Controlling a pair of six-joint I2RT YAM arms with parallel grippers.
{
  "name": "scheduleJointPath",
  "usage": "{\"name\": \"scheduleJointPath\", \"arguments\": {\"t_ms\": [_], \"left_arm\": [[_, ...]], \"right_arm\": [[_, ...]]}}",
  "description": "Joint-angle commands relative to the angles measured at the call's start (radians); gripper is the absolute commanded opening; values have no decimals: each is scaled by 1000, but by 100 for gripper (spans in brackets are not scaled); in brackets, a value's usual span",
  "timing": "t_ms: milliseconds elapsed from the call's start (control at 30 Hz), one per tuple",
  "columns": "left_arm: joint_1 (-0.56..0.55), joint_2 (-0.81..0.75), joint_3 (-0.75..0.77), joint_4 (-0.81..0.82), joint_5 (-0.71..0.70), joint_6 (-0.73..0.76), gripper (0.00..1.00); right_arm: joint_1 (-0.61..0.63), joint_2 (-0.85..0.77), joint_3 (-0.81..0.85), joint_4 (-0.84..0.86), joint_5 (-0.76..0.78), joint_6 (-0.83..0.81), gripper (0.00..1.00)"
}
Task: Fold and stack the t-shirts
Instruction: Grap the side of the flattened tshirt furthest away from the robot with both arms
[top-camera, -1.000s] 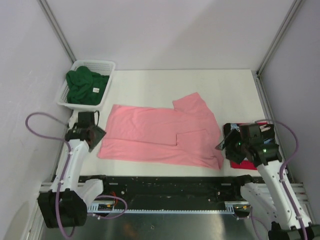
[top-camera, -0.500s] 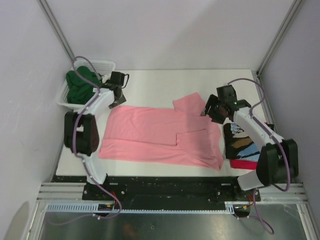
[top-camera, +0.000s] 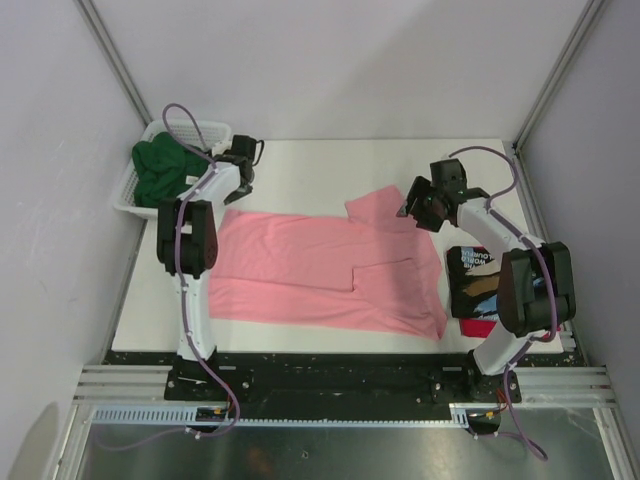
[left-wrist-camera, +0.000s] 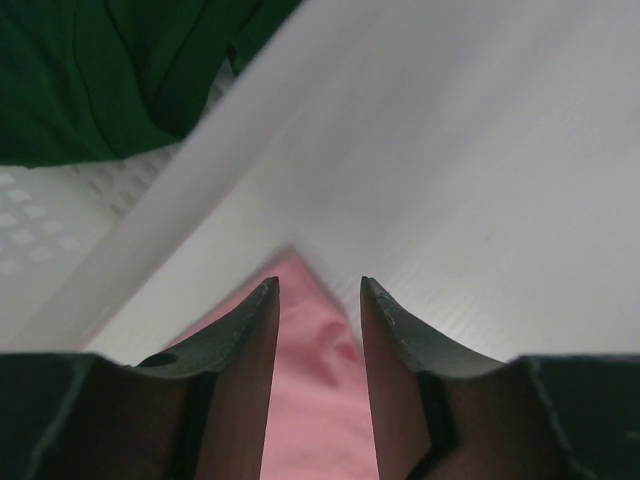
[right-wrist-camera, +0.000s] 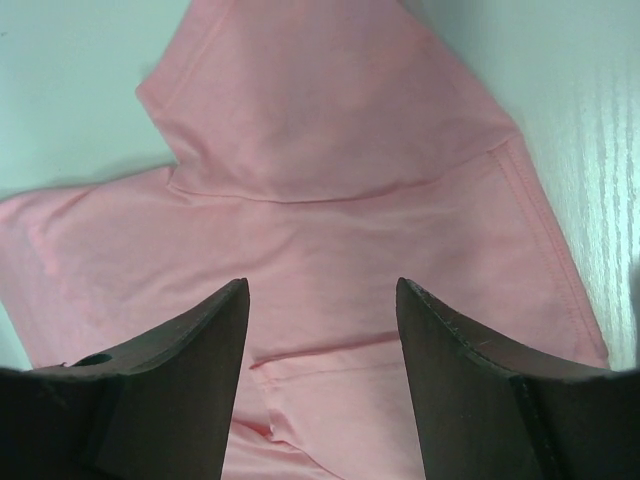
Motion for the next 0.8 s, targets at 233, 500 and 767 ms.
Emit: {"name": "scheduleJointPath", "arguments": {"t_ms": [233,500,767], "left_arm": [[56,67,115,-35,101,51,42],[67,78,121,-83,126,36,42],[68,98,136,-135,122,14,42]], "right_arm": [[-4,71,40,52,-43,-29,63],[-13,73,41,30,-47,-41,62],[-23,74,39,4,-53,-48,61]]}}
